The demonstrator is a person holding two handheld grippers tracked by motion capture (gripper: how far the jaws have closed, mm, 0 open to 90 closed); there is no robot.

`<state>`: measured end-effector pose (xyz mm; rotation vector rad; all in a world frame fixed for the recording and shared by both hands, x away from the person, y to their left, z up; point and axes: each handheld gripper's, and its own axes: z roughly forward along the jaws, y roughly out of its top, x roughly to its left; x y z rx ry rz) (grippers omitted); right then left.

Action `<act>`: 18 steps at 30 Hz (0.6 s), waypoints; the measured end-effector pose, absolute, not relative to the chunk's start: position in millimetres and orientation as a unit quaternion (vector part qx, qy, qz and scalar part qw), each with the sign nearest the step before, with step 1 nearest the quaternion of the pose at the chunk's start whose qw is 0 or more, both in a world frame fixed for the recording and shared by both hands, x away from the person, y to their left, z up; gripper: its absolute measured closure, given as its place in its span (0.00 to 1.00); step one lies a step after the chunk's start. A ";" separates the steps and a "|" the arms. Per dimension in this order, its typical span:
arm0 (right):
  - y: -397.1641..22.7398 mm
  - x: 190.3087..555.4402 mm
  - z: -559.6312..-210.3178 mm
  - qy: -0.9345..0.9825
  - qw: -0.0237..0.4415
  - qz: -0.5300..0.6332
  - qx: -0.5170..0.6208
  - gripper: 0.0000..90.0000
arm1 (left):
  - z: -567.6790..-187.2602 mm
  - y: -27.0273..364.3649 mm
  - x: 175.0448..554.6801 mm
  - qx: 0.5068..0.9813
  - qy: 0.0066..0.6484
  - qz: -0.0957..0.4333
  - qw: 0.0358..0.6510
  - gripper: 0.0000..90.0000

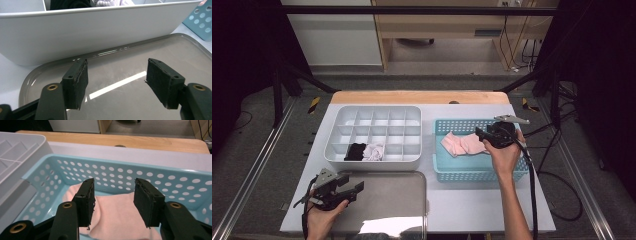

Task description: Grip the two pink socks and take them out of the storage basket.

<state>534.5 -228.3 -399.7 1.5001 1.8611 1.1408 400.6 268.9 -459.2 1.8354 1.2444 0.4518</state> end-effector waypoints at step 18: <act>-234.1 561.2 -427.5 0.697 0.237 0.354 0.577 0.58 | -460.3 271.0 401.9 0.733 0.497 0.181 0.428 0.37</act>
